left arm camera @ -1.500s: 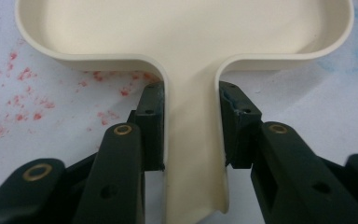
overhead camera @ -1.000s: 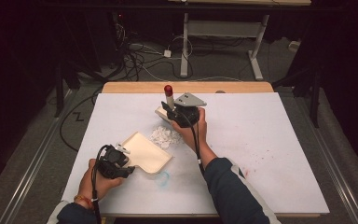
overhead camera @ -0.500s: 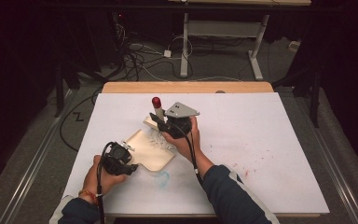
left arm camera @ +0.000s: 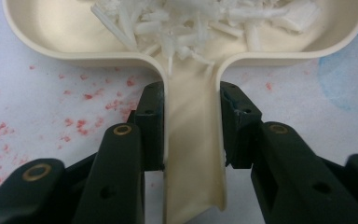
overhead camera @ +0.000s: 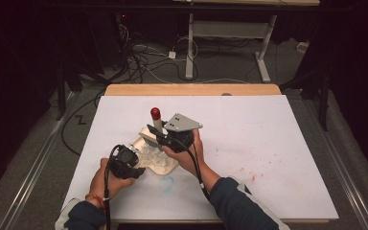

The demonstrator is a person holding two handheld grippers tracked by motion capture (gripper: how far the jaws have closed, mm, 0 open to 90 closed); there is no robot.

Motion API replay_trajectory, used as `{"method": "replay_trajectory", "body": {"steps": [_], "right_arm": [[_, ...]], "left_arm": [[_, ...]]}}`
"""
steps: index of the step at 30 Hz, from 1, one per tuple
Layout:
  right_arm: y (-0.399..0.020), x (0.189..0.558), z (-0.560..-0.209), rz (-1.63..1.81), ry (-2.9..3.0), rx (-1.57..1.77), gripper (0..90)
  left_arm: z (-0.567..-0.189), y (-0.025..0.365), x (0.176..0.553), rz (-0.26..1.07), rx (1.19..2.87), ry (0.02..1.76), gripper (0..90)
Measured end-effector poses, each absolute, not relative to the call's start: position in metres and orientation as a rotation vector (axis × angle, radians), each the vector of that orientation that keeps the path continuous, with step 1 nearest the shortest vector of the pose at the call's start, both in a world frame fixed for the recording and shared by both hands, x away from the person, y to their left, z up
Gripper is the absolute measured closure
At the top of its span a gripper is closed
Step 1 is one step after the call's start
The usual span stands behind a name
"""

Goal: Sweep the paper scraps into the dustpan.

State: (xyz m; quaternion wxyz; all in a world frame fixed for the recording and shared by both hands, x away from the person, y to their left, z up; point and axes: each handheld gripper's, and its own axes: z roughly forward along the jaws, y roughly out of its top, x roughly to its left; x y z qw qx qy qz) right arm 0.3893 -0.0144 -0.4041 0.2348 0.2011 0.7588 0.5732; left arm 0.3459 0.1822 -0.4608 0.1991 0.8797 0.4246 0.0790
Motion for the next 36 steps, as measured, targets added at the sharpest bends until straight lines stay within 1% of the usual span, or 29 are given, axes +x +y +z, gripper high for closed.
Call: {"method": "replay_trajectory", "body": {"steps": [7,12,19,23,28,33,36], "right_arm": [[-0.023,0.391,-0.395,1.618,2.051,0.583,70.4],[-0.038,0.393,-0.378,1.654,2.006,0.617,70.4],[-0.050,0.396,-0.370,1.611,1.977,0.652,70.4],[-0.056,0.398,-0.373,1.528,1.977,0.665,70.4],[-0.065,0.398,-0.387,1.424,2.007,0.664,70.4],[-0.067,0.396,-0.401,1.394,2.077,0.645,70.4],[-0.064,0.389,-0.400,1.428,2.120,0.614,70.4]], "left_arm": [[-0.462,0.183,0.346,0.214,2.457,1.184,63.2],[-0.463,0.184,0.347,0.211,2.461,1.177,63.2],[-0.463,0.185,0.346,0.211,2.451,1.178,63.2],[-0.463,0.184,0.346,0.215,2.453,1.180,63.2],[-0.464,0.185,0.345,0.211,2.448,1.181,63.2],[-0.464,0.186,0.344,0.213,2.448,1.182,63.2],[-0.464,0.186,0.344,0.213,2.450,1.182,63.2]]}}
